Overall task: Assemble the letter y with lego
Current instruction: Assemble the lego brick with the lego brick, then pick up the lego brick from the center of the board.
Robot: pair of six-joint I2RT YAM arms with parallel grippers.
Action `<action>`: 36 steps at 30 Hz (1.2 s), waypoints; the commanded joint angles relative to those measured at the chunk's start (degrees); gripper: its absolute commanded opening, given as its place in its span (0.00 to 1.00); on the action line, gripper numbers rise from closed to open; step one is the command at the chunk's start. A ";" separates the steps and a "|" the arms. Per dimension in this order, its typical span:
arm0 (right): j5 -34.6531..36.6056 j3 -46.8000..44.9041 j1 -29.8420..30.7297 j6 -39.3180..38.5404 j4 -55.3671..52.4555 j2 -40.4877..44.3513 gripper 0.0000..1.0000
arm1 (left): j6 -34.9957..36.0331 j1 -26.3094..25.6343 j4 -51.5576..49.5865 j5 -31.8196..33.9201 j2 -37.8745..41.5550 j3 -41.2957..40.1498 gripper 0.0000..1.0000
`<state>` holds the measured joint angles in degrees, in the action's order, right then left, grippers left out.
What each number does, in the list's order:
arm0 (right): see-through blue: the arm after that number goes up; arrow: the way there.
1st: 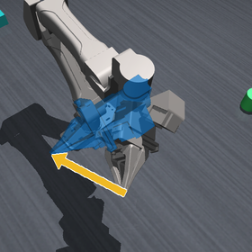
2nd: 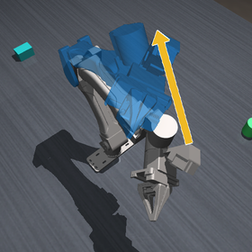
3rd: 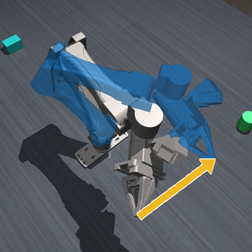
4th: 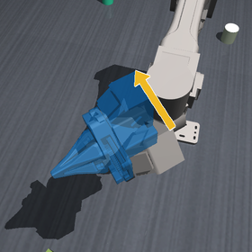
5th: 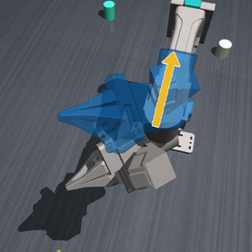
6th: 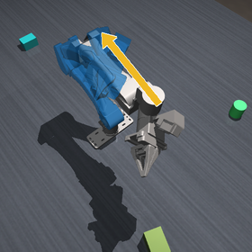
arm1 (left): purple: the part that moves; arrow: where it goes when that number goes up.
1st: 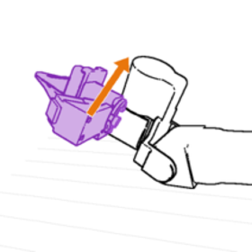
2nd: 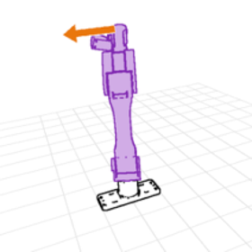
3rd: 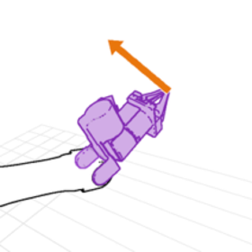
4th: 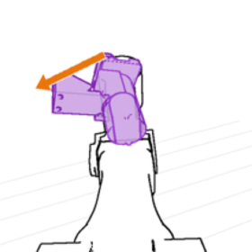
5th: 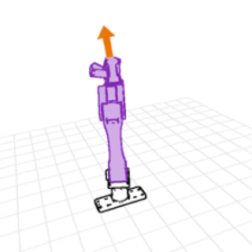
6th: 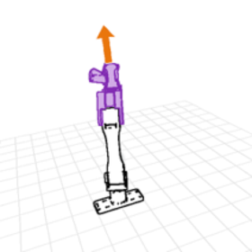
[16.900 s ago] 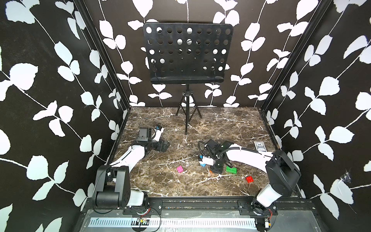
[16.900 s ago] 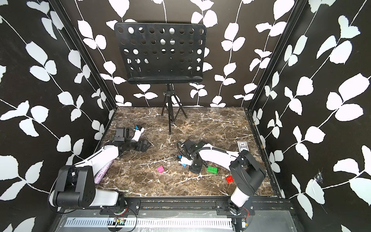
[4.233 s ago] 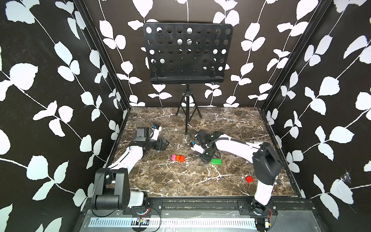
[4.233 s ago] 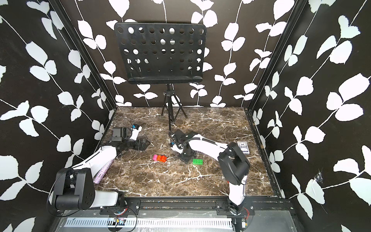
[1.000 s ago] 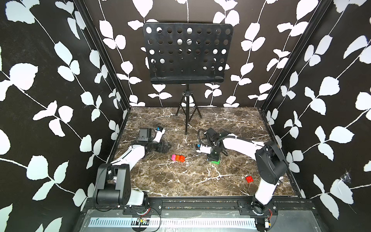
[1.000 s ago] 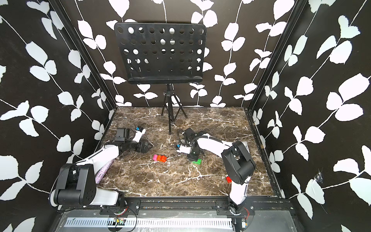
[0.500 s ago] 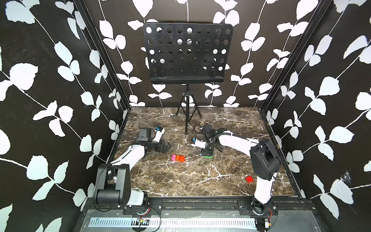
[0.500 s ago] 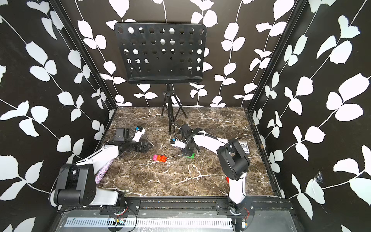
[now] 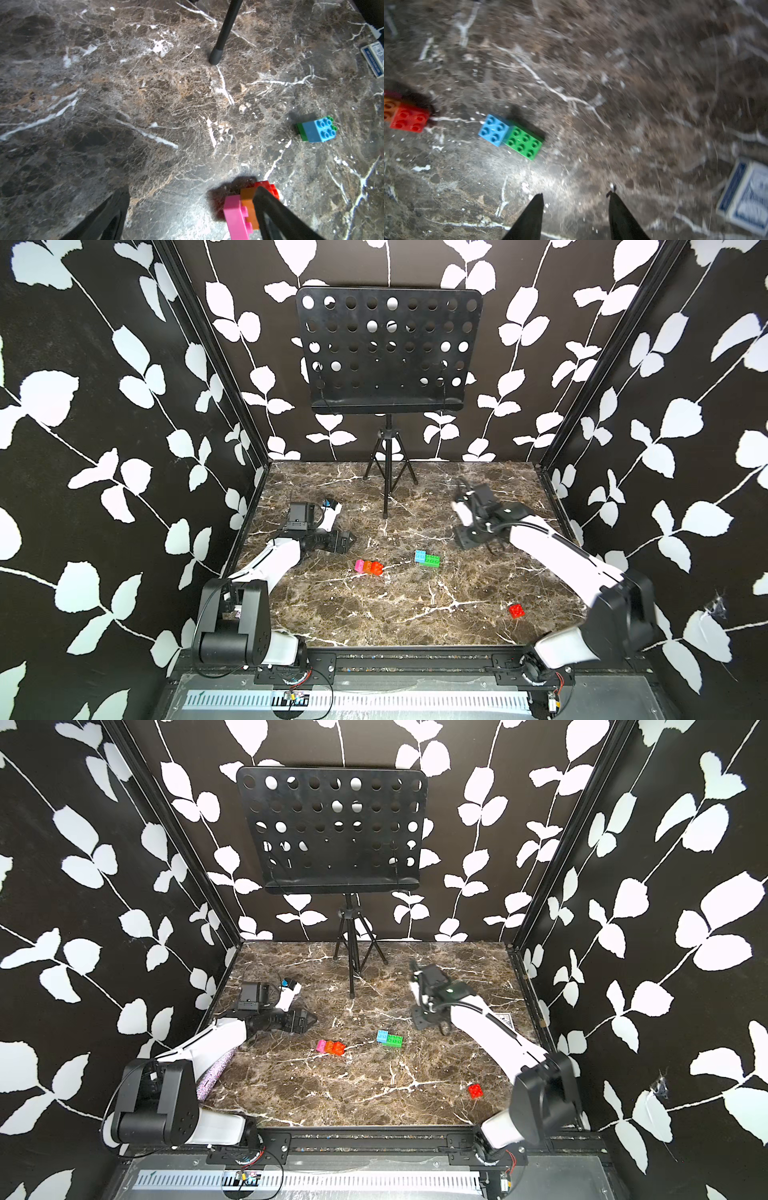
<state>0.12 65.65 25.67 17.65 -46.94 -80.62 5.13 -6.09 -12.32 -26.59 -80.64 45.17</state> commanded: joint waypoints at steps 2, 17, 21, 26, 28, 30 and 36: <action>2.62 -9.78 -7.53 24.25 -12.93 9.20 0.49 | -1.60 -0.82 -0.09 -0.74 -0.12 1.46 0.95; -2.84 -29.14 -21.14 42.56 -11.81 23.15 0.55 | -3.64 -1.98 -0.69 -2.01 -1.80 3.04 0.94; -3.70 -29.34 -21.44 42.38 -8.76 18.93 0.54 | -3.69 -1.95 -0.64 -2.24 -1.81 3.00 0.94; -3.39 -28.53 -22.41 40.45 -7.38 14.68 0.52 | -3.43 -2.00 -0.82 -1.94 -1.28 2.90 0.94; -3.65 -28.61 -22.98 39.76 -7.67 13.72 0.52 | -3.29 -2.04 -0.86 -1.80 -1.19 2.85 0.94; -3.88 -28.74 -23.18 39.58 -8.00 13.57 0.52 | -3.28 -1.98 -0.87 -1.82 -1.27 2.86 0.94; -2.66 -29.84 -24.08 39.12 -9.03 14.10 0.54 | -3.63 -2.06 -0.78 -2.13 -1.47 2.82 0.94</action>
<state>-3.66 36.53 2.22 56.51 -54.28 -66.96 1.74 -7.86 -12.51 -27.73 -82.48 46.89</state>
